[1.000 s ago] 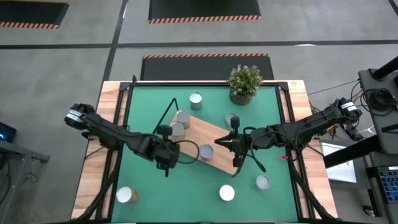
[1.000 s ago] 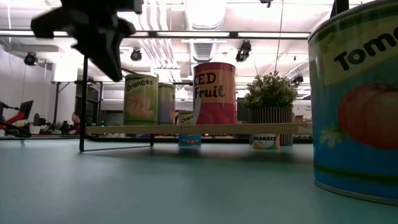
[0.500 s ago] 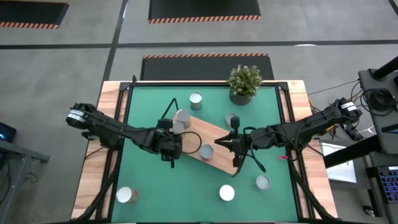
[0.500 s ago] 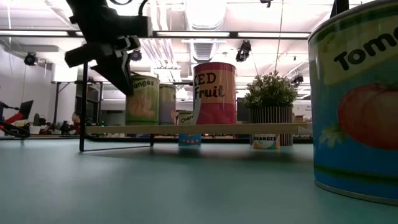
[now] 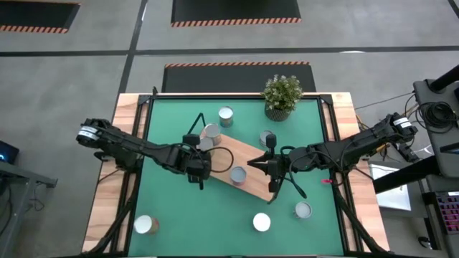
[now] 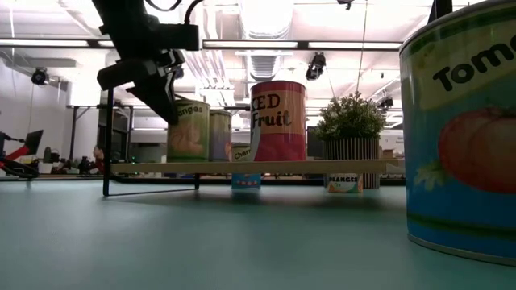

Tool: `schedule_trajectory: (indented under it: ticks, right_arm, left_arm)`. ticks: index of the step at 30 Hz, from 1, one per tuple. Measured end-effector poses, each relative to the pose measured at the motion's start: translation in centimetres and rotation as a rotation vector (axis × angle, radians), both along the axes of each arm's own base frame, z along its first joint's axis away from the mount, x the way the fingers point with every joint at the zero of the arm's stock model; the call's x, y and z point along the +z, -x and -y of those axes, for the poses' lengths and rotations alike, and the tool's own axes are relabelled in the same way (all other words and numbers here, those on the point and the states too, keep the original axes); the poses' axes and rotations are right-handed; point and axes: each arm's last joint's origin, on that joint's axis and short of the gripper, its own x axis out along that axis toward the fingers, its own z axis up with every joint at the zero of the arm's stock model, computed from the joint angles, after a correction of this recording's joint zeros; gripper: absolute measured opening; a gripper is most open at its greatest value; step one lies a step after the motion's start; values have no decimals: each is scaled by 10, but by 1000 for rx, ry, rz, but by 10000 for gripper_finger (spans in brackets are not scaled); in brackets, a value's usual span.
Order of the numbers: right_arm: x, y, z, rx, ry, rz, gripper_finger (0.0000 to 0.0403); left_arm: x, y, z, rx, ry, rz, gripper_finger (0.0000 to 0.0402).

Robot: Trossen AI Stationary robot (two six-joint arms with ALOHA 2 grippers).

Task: Pick and place cans onto a shelf
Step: Put the large canned oranges on the shelf, then put the canned pineapple on the shelf

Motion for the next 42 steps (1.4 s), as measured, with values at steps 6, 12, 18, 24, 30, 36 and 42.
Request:
schedule_trajectory:
  ticks: [6,12,18,24,30,36,42]
  right_arm:
    - [0,0,0,0,0,0,13]
    - [0,0,0,0,0,0,13]
    - [0,0,0,-2,-7,0,13]
    - [0,0,0,-4,-17,5,13]
    - [1,0,0,-4,-22,10,13]
    - [1,0,0,-6,-31,10,13]
    - [0,0,0,-3,-15,2,13]
  left_arm:
    - [0,-1,-1,4,1,5,0]
    - [1,-1,-1,5,0,12,0]
    - [26,1,18,-60,26,93,0]
    - [72,7,46,-63,156,190,0]
    - [113,17,64,71,473,201,0]
    - [118,34,81,266,674,112,0]
    - [94,55,104,487,812,-72,0]
